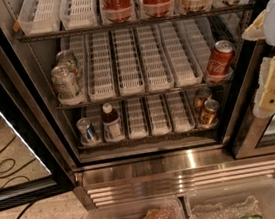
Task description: Pick orange can from top shelf of fridge
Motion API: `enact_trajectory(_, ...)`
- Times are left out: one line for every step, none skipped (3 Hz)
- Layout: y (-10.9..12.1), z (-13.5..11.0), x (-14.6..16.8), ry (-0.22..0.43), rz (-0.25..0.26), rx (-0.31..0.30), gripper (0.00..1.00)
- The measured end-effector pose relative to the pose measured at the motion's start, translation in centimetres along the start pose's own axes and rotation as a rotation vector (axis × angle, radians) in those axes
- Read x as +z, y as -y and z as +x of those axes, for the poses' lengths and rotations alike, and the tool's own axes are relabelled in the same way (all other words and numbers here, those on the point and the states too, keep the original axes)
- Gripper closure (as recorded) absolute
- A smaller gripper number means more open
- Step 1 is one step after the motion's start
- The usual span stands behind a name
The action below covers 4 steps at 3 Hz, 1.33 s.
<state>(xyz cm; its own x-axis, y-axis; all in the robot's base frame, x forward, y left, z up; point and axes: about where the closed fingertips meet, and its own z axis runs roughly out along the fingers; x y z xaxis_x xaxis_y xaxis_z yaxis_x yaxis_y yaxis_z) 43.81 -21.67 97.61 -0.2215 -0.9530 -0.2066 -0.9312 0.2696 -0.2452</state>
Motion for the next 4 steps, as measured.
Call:
enact_trajectory(0.0,0.0,0.0,0.000,0.000,0.000,0.00)
enact_trajectory(0.1,-0.1,-0.4,0.030,0.028,0.009,0.00)
enact_trajectory(-2.3,0.6,-1.0,0.112,0.080,0.025,0.00)
enact_trajectory(-4.3,5.6,3.3,0.239,0.093,0.119,0.00)
